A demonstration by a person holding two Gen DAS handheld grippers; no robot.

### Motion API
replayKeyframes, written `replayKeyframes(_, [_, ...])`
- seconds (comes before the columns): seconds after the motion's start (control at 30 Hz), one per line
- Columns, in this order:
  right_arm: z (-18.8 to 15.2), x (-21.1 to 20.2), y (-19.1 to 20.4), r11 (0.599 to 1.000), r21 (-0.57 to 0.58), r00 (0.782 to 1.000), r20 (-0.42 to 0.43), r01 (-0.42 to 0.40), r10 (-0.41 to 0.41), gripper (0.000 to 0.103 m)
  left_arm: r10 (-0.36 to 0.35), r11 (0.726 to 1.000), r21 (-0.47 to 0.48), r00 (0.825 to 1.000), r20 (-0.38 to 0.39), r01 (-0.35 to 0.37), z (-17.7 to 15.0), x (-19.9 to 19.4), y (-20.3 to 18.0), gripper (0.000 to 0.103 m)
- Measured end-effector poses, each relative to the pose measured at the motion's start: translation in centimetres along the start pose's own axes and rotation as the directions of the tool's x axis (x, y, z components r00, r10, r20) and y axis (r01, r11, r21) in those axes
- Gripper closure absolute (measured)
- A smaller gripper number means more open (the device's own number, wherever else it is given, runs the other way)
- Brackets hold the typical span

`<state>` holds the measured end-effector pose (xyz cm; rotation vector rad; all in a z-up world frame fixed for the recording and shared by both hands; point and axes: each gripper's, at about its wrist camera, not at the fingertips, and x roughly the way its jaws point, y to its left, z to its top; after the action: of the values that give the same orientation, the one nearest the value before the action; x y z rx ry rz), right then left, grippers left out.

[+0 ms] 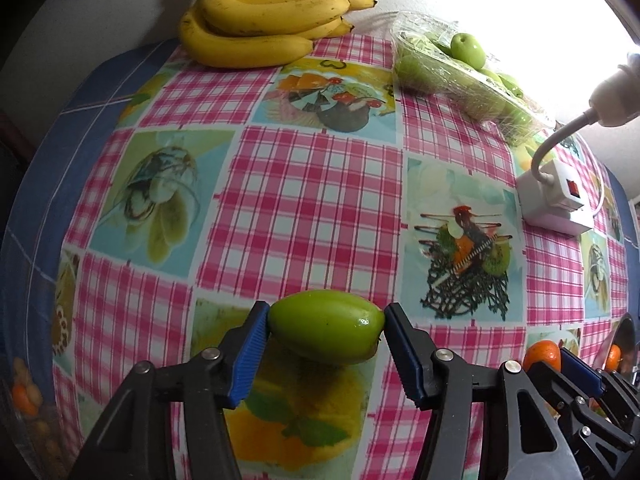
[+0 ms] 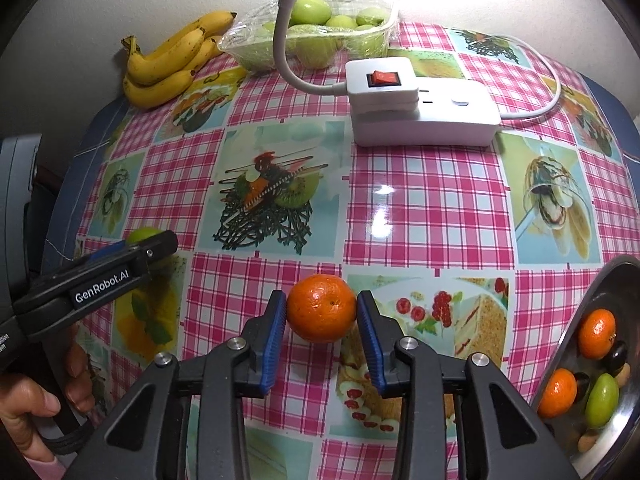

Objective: Organize fruits
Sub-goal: 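Grasp the mandarin with the right gripper while the left gripper grasps the green apple, then carry the mandarin and green apple over the steel bowl with both grippers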

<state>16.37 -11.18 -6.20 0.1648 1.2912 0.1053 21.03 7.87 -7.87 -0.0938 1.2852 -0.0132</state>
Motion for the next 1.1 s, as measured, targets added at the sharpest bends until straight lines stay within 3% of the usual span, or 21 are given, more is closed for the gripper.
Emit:
replayKeyframes(0.27, [-1.7, -2.9, -0.4, 1.0, 0.002, 0.999, 0.036, 0.008, -0.009, 0.066, -0.013, 1.0, -0.006, 0.999, 0.032, 0.013, -2.1, -4.0, -1.8, 0.042])
replayKeyframes(0.73, [-4.8, -7.7, -3.3, 0.999, 0.042, 0.994, 0.108, -0.013, 0.008, 0.065, -0.042, 0.996, 0.077, 0.993, 0.108, 0.033, -4.4, -10.2, -9.0, 0.042])
replayKeyframes(1.1, [-7.1, -9.8, -8.4, 0.991, 0.131, 0.989, 0.145, -0.014, -0.006, 0.065, -0.082, 0.99, 0.125, 0.987, 0.135, 0.066, -7.4, -11.1, -14.3, 0.042])
